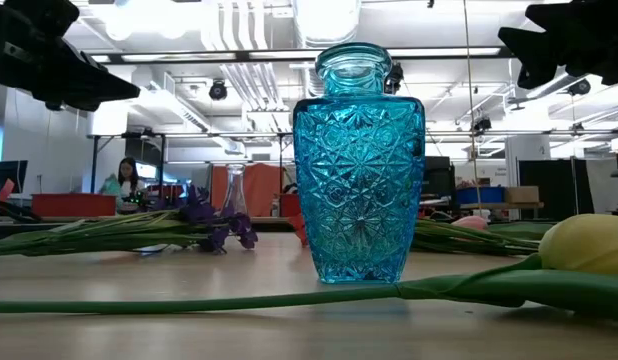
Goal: Sort flowers into vase by color
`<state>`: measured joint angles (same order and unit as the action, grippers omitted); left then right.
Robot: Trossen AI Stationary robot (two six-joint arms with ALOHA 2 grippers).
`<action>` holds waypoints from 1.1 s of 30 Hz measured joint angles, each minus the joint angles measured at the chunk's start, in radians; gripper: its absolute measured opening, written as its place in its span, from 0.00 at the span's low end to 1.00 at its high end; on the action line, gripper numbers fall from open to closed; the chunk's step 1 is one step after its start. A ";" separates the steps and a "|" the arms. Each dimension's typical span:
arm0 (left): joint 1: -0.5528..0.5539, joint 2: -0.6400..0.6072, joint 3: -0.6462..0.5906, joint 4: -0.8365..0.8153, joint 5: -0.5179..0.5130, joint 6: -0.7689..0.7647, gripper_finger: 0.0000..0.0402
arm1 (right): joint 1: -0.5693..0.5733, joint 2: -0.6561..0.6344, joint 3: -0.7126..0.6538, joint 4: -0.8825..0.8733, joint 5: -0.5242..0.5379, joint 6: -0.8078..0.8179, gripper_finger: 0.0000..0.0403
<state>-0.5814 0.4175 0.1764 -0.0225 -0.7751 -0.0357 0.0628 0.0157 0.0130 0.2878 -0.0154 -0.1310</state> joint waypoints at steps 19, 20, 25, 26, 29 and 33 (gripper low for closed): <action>0.000 0.001 0.000 0.033 0.000 -0.015 0.00 | 0.000 0.000 0.000 0.001 0.000 0.000 0.57; 0.000 0.003 0.000 0.076 0.000 -0.054 0.00 | 0.000 0.000 0.000 0.007 0.000 0.000 0.57; 0.001 0.018 0.000 0.317 -0.001 -0.231 0.00 | 0.000 0.000 0.000 0.034 0.001 0.299 0.57; 0.001 0.020 0.000 0.359 -0.001 -0.232 0.00 | 0.000 0.000 0.000 0.039 0.007 0.380 0.57; 0.001 0.023 0.000 0.459 -0.001 -0.191 0.00 | 0.000 0.001 0.000 0.041 0.043 0.514 0.57; 0.001 0.023 0.000 0.510 -0.002 -0.197 0.00 | 0.000 0.002 0.000 0.036 0.117 0.549 0.57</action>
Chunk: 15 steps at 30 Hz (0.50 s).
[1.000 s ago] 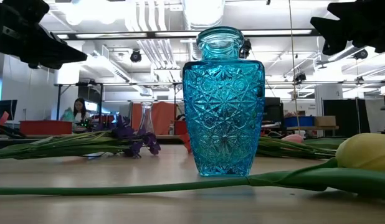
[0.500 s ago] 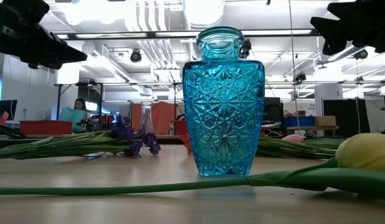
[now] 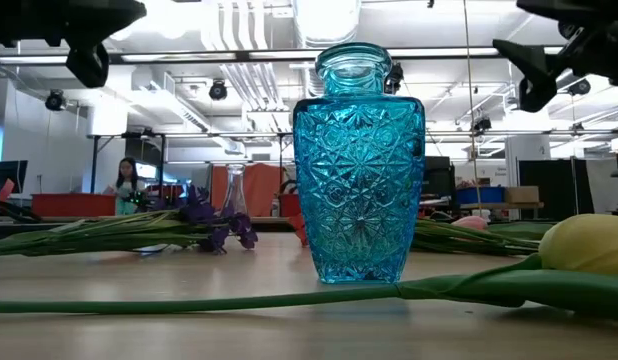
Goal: Sort flowers into vase by color
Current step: Put the bottom red flowers into the blue vase
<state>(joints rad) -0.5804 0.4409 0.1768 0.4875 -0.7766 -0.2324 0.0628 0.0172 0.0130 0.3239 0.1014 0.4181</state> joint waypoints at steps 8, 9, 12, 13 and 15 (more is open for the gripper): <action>0.003 0.059 0.000 0.001 -0.027 -0.013 0.00 | 0.000 0.008 0.000 -0.081 0.143 0.223 0.57; 0.003 0.069 0.000 0.002 -0.027 -0.013 0.00 | 0.001 0.016 0.000 -0.096 0.126 0.245 0.57; 0.011 0.104 0.000 0.018 -0.028 -0.013 0.00 | 0.004 0.066 0.000 -0.143 0.099 0.296 0.57; 0.014 0.116 0.000 0.027 -0.028 -0.013 0.00 | 0.005 0.088 0.000 -0.151 0.100 0.304 0.57; 0.016 0.147 0.000 0.052 -0.029 -0.012 0.00 | 0.005 0.145 0.001 -0.154 0.101 0.322 0.57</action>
<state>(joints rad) -0.5649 0.5884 0.1768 0.5390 -0.8060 -0.2445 0.0673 0.1626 0.0135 0.1703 0.2024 0.7403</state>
